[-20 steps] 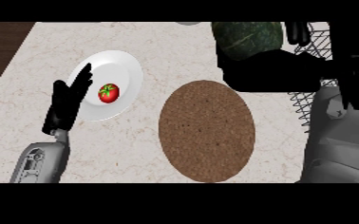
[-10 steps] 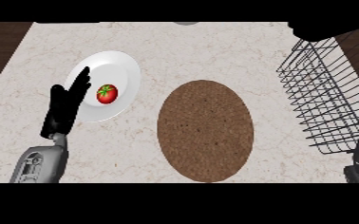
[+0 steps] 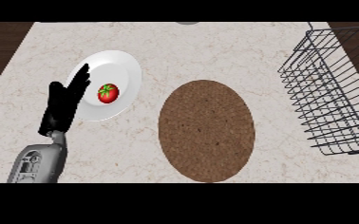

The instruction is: Pick the squash from the placemat and place it in the basket

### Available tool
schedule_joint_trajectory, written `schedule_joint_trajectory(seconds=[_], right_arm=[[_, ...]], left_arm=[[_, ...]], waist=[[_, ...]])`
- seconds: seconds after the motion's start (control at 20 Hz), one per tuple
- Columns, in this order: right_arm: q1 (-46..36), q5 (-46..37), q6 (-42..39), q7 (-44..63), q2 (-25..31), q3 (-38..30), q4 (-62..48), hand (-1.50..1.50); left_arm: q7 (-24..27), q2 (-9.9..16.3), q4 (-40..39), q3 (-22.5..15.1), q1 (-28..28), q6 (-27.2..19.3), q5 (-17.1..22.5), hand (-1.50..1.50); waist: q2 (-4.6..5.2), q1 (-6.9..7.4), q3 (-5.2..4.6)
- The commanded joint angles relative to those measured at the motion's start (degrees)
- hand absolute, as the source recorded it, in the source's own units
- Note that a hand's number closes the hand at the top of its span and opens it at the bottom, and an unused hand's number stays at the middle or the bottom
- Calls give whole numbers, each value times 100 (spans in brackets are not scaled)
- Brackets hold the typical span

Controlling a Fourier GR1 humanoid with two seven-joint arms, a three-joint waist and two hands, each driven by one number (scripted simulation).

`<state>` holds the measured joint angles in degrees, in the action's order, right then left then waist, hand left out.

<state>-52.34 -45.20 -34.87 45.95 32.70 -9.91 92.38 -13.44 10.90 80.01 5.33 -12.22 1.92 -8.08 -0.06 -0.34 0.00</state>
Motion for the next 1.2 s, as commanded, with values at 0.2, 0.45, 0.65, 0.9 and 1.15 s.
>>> schedule_joint_trajectory(seconds=[0.2,0.45,0.65,0.9,1.15], right_arm=[[560,459,79,-1432,729,-730,-680,150],[1463,346,489,-2106,784,-837,-647,150],[1796,97,944,-2547,687,-702,-1135,150],[1849,477,930,-1998,10,-887,-1238,150],[2038,941,1203,-2384,-55,-1398,-1451,-150]], left_arm=[[166,-168,-115,-92,13,-79,-92,0],[361,45,-313,61,20,82,-57,0],[-124,-35,109,10,26,54,-11,0],[63,-160,-326,-24,-344,-107,-148,0],[-501,-206,661,-192,91,-83,-136,0]], waist=[[10,48,-1],[9,39,-1],[11,73,2],[13,12,-1],[-14,50,4]])
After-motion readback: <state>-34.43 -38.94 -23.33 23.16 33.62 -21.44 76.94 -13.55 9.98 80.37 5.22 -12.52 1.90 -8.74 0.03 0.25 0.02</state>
